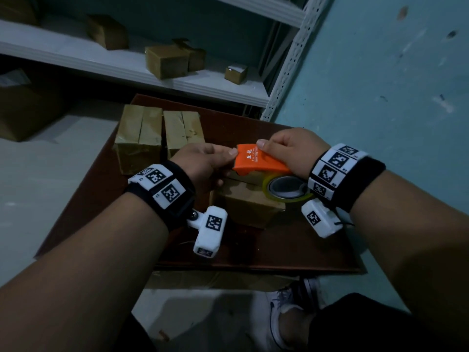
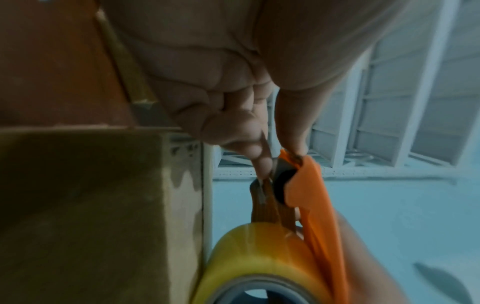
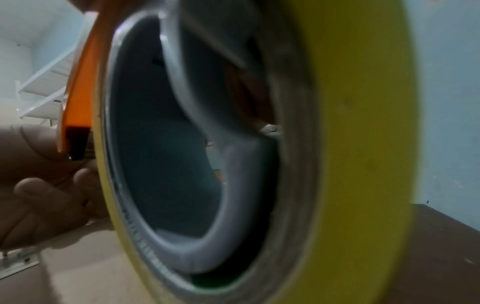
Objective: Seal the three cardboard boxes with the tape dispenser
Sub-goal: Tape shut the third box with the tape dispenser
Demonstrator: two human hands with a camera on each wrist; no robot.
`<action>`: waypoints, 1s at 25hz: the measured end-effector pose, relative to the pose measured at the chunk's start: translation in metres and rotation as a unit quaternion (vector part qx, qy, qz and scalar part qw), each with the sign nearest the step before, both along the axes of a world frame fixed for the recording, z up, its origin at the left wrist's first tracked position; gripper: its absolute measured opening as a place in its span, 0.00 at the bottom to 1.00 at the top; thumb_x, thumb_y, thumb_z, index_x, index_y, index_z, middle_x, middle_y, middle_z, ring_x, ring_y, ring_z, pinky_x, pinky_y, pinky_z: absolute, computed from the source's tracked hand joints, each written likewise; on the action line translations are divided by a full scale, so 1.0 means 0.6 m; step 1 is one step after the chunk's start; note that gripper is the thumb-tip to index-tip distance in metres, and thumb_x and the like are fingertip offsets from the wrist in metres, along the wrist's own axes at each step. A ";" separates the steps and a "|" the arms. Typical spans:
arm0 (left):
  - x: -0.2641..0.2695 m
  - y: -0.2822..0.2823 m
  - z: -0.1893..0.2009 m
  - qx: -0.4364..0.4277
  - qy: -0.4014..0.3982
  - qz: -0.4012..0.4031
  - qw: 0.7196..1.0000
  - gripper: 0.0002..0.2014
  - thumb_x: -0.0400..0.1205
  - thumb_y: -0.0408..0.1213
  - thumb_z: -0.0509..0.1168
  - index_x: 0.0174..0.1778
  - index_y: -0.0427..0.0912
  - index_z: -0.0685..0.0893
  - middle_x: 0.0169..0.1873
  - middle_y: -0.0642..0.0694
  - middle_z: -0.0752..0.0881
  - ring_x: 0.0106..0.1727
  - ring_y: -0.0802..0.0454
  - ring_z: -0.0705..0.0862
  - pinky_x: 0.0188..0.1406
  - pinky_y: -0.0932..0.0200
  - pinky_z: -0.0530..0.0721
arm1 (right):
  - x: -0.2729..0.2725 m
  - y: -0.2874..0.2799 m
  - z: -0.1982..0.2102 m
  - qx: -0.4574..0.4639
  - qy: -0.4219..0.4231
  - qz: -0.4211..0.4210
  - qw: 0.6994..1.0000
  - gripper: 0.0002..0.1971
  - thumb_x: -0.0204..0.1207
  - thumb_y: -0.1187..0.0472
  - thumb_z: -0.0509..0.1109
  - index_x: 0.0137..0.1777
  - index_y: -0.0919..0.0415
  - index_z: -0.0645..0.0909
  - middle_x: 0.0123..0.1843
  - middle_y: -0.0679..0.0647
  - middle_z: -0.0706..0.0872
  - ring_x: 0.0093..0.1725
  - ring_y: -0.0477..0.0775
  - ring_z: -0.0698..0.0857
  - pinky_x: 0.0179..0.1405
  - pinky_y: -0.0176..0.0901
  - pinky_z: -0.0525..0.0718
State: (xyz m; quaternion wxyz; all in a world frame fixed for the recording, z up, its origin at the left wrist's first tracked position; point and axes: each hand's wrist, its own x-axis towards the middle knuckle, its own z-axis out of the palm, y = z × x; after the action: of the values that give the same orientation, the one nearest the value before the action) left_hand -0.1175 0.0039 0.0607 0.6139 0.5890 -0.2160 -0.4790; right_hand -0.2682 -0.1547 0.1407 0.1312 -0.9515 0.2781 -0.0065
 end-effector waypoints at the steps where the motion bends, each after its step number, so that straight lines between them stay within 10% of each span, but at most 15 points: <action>1: 0.001 0.001 -0.002 -0.007 0.014 -0.011 1.000 0.12 0.87 0.39 0.72 0.64 0.39 0.90 0.43 0.42 0.91 0.40 0.52 0.85 0.33 0.60 0.83 | -0.001 -0.001 0.002 0.003 -0.004 -0.001 1.000 0.26 0.87 0.31 0.59 0.40 0.50 0.83 0.40 0.52 0.85 0.42 0.54 0.86 0.45 0.49 0.78; 18: 0.037 0.028 0.025 0.033 -0.179 0.083 0.980 0.16 0.81 0.36 0.78 0.55 0.48 0.76 0.50 0.40 0.93 0.48 0.43 0.94 0.53 0.39 0.93 | -0.029 -0.025 0.083 -0.100 0.061 0.010 0.993 0.26 0.86 0.32 0.59 0.43 0.52 0.84 0.39 0.54 0.86 0.41 0.55 0.85 0.43 0.49 0.80; 25: 0.040 0.022 0.029 -0.002 -0.198 0.190 0.962 0.18 0.76 0.45 0.82 0.53 0.48 0.80 0.48 0.44 0.91 0.45 0.45 0.90 0.35 0.58 0.80 | -0.010 -0.032 0.094 -0.084 -0.009 0.007 0.996 0.26 0.86 0.33 0.62 0.41 0.52 0.85 0.38 0.53 0.86 0.39 0.53 0.85 0.40 0.46 0.78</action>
State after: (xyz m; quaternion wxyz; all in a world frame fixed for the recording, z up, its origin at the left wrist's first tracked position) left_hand -0.0938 0.0172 0.0782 0.6400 0.7010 -0.2180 -0.2270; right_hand -0.2745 -0.1739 0.1970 0.0538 -0.9610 0.2687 -0.0374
